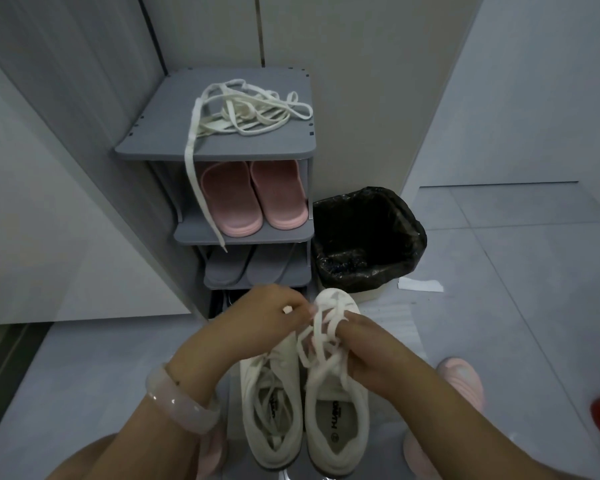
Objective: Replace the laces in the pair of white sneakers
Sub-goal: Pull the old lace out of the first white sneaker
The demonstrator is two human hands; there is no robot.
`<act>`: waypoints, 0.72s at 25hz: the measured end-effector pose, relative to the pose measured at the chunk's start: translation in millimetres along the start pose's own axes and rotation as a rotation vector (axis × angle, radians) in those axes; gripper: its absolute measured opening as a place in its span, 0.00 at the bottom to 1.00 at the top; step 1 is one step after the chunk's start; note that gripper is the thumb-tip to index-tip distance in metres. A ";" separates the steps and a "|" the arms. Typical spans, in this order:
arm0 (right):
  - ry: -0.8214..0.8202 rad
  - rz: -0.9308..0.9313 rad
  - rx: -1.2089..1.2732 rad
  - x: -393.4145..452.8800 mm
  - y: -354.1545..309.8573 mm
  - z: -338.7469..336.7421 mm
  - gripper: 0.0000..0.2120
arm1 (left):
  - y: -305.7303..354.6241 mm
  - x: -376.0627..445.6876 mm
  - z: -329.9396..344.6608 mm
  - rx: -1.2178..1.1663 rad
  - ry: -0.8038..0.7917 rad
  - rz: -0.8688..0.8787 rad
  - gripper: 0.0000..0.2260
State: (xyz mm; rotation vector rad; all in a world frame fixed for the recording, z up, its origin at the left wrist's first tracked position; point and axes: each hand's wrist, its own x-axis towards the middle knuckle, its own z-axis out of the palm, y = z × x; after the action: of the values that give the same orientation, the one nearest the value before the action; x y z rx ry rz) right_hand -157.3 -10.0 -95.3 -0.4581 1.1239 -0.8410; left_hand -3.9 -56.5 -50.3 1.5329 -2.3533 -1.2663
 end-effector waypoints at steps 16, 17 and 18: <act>0.499 -0.094 -0.891 28.6 -80.6 -32.1 0.12 | -19.2 -17.1 -15.6 -0.114 0.057 -0.026 0.17; 0.437 -0.070 -0.958 20.1 -65.1 -34.4 0.12 | -18.3 -18.8 -17.4 -0.116 0.065 -0.030 0.16; 0.338 0.004 -1.005 9.4 -52.1 -33.2 0.15 | -18.4 -19.6 -18.8 -0.104 0.078 -0.036 0.16</act>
State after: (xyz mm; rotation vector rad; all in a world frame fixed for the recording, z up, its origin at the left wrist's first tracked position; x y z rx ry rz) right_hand -204.4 -46.7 -77.2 -1.1634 1.8379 -0.2888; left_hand 28.0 -55.4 -42.9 1.5703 -2.1862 -1.2891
